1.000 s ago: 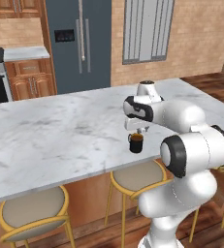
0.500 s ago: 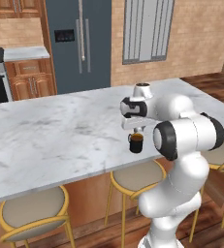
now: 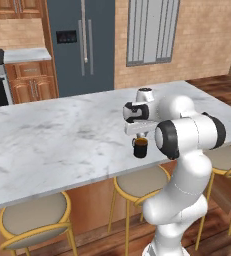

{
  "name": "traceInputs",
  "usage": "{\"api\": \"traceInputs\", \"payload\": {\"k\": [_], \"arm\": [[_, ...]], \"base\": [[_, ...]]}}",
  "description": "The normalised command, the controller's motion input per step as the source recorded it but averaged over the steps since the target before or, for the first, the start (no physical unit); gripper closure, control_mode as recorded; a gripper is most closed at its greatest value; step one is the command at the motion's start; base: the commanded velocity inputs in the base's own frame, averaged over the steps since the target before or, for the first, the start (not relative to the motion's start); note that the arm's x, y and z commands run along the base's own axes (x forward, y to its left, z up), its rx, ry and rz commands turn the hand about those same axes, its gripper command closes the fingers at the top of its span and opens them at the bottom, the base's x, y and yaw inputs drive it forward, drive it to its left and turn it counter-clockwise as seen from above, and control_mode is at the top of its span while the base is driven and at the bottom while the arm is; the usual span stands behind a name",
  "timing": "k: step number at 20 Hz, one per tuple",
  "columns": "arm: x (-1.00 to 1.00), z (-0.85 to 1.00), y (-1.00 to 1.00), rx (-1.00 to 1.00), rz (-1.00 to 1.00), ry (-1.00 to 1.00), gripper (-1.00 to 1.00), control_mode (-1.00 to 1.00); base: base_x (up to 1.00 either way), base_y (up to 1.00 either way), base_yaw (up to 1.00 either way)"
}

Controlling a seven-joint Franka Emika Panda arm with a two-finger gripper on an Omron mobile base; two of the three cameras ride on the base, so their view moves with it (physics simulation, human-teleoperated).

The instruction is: Pick up the marshmallow and place it in the cup of hot chocolate on the dining counter.

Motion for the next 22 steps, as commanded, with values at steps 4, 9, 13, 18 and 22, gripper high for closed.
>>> {"api": "traceInputs", "payload": {"k": [4, 9, 13, 18, 22], "arm": [[-0.08, -0.06, 0.00, 0.01, 0.00, 0.00, 1.00, -1.00], [-0.19, -0.03, 0.00, 0.01, 0.00, -0.03, 1.00, -1.00], [0.00, -0.08, 0.00, 0.00, 0.00, 0.00, 1.00, -1.00], [0.00, -0.07, 0.00, 0.02, 0.00, 0.00, 1.00, -1.00], [0.00, -0.08, 0.03, 0.00, 0.00, 0.00, -1.00, -1.00]], "base": [[0.00, 0.00, 0.00], [0.00, 0.00, 0.00], [0.00, 0.00, 0.00], [0.00, 0.00, 0.00], [0.00, 0.00, 0.00]]}}
